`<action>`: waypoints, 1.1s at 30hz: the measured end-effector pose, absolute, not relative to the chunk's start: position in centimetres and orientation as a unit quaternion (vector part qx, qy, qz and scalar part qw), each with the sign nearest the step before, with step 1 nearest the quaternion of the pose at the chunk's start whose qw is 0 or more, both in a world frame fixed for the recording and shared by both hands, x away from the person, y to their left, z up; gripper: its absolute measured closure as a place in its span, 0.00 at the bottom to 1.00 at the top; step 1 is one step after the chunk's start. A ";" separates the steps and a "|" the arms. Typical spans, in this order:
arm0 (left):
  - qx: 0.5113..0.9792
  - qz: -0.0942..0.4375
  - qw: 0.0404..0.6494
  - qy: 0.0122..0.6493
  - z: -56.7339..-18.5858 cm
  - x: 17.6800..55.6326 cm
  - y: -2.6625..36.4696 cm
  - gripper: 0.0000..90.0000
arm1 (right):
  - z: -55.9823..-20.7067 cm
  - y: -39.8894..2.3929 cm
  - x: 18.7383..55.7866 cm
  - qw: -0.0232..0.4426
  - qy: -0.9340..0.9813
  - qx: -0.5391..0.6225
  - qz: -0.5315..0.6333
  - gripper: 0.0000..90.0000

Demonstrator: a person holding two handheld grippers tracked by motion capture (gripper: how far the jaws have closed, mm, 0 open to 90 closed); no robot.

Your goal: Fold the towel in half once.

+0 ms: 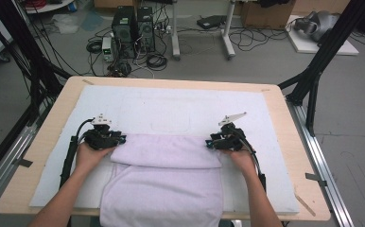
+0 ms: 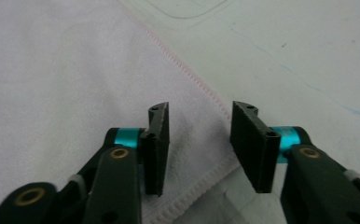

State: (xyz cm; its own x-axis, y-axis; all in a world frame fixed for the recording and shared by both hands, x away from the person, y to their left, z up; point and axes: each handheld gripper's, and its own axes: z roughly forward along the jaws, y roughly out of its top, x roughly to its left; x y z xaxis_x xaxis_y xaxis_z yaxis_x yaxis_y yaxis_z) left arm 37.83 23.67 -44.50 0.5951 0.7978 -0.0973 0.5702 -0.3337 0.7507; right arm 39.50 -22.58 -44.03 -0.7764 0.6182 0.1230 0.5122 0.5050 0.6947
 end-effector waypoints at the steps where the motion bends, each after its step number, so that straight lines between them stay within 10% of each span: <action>1: 0.805 0.149 0.387 0.424 -44.4 37.8 23.6 0.78 | -44.0 -22.4 39.5 0.078 0.870 0.318 0.369 0.76; 6: 0.801 0.124 0.406 0.421 -44.3 37.8 24.0 0.96 | -44.0 -22.1 39.7 0.059 0.873 0.314 0.370 0.96; 33: 0.778 0.138 0.509 0.341 -39.8 26.0 26.8 0.97 | -38.2 -23.9 29.5 0.047 0.843 0.224 0.486 0.96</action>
State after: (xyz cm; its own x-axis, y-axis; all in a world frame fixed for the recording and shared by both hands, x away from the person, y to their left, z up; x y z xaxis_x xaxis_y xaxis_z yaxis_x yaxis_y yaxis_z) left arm 25.97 26.83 -39.81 0.7293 0.6713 -0.1324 0.3899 -0.2488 0.8866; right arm 29.47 -23.94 -38.19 -0.8952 0.4237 0.1381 0.3319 0.4272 0.8411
